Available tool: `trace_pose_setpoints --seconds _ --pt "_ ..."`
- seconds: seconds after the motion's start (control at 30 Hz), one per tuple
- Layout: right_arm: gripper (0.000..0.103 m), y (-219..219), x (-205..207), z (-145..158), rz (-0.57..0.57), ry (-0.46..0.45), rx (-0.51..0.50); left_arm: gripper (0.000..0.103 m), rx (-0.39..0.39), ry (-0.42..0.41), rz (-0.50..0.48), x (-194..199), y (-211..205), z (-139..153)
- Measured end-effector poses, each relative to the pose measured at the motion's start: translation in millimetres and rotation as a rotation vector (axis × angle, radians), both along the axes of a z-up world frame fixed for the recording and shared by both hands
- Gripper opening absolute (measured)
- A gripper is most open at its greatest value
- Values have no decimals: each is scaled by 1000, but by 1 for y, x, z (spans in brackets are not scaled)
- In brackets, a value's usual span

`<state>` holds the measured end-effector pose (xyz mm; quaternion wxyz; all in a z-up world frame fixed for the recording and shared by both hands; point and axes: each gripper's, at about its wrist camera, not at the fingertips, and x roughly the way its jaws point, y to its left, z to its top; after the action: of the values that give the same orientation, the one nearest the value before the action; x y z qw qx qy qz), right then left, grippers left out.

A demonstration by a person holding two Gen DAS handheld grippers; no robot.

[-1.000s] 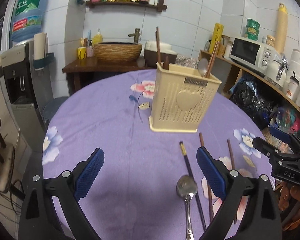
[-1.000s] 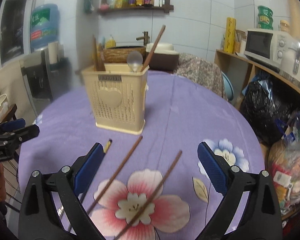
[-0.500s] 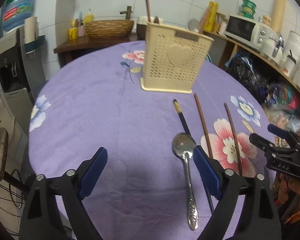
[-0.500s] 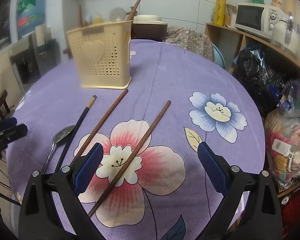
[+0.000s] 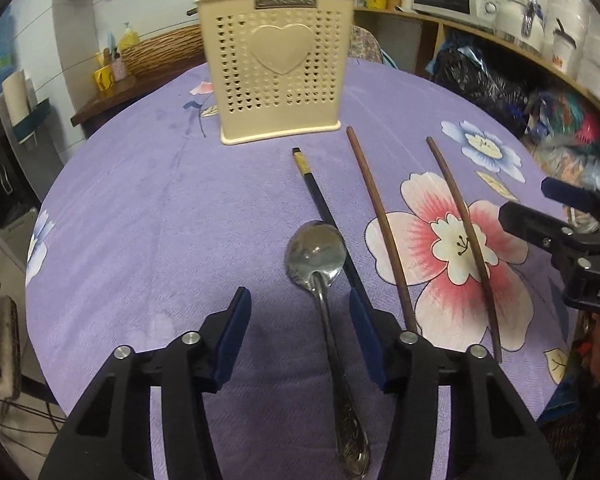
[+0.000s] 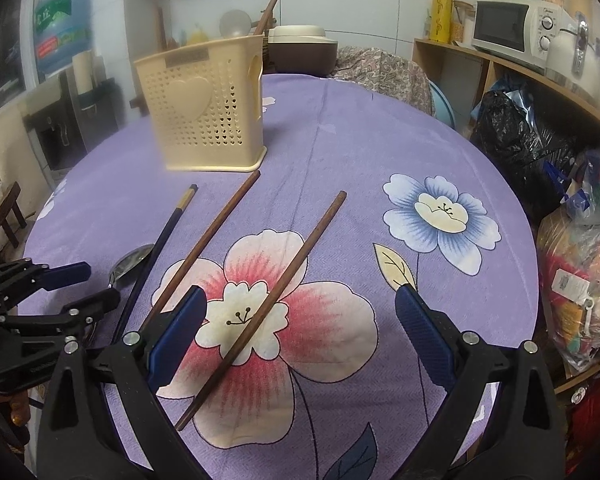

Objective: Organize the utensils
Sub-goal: 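Move the left tool onto the metal spoon and close on it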

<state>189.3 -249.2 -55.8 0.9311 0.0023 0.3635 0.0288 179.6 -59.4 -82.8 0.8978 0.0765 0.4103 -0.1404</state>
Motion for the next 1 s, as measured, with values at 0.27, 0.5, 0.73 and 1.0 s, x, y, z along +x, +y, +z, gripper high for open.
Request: trace_pose_setpoints --seconds 0.27,0.5,0.73,1.0 --pt "94 -1 -1 0 -1 -3 14 21 30 -8 8 16 -14 -1" --pt "94 -8 -2 1 -13 -6 35 5 -363 140 78 32 41 -5" --pt "94 -4 -1 -2 1 3 53 11 -463 173 124 32 75 -10" --pt "94 -4 -3 0 0 -3 58 67 -249 52 141 17 62 12"
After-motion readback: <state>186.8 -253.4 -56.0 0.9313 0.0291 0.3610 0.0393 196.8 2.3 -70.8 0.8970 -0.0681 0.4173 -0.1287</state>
